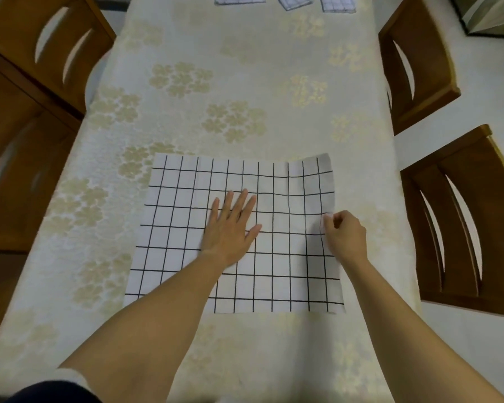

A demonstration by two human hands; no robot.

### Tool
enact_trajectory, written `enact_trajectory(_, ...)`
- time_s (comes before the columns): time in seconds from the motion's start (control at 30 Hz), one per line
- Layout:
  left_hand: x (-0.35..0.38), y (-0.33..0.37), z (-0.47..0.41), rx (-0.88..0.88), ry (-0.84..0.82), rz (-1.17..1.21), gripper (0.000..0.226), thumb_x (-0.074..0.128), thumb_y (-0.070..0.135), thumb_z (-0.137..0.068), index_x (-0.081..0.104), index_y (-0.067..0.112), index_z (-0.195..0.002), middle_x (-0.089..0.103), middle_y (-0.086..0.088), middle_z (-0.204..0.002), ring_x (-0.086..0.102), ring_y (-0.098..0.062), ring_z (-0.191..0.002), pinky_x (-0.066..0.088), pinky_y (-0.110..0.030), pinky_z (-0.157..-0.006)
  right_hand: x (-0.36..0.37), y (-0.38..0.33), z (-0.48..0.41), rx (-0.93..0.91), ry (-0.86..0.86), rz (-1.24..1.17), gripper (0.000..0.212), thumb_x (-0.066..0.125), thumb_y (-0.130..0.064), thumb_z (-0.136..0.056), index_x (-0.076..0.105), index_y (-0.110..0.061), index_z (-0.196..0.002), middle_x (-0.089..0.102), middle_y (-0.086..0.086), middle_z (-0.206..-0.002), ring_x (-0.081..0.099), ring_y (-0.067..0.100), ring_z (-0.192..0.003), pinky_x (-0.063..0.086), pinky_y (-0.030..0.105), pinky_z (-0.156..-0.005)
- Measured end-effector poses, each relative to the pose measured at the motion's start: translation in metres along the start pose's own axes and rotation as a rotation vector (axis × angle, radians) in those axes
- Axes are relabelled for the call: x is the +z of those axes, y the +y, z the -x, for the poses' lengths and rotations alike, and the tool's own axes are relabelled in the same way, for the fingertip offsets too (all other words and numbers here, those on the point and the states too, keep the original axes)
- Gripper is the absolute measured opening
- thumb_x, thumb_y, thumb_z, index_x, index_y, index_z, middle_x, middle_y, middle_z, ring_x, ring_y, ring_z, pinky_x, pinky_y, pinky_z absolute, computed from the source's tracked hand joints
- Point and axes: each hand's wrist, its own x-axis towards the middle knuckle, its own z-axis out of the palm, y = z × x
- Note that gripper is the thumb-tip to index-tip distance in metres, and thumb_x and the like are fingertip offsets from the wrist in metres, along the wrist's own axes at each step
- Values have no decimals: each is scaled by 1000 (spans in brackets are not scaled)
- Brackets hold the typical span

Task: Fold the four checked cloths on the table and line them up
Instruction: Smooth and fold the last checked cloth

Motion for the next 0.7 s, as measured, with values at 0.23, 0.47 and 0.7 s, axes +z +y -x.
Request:
enact_trajectory(0.23, -14, -18, 1, -94, 58, 99, 60, 10, 40, -109, -15, 21, -161, -23, 3, -167, -19, -20, -155, -5, -44, -127, -12, -19, 18, -118, 62, 87, 24, 49, -35, -104, 59, -14, -99, 63, -2, -80, 55, 7, -68, 40, 28, -60)
enact_trajectory(0.47, -2, -29, 3, -47, 90, 62, 59, 7, 45, -108, -14, 26, -160, -20, 5, -168, -15, -21, -156, -5, -45, -127, -22, -81, 56, -268, 106, 65, 26, 52, -36, -102, 60, -14, -91, 63, -4, -71, 56, 11, -65, 42, 21, -56)
enact_trajectory(0.7, -3, -31, 3, -32, 108, 95, 60, 9, 47, -107, -7, 27, -161, -12, 3, -170, -11, -23, -157, -3, -47, -127, -1, -159, 88, -331, -7, -93, 33, 57, -35, -99, 56, -14, -74, 59, -3, -65, 49, 8, -58, 40, 24, -55)
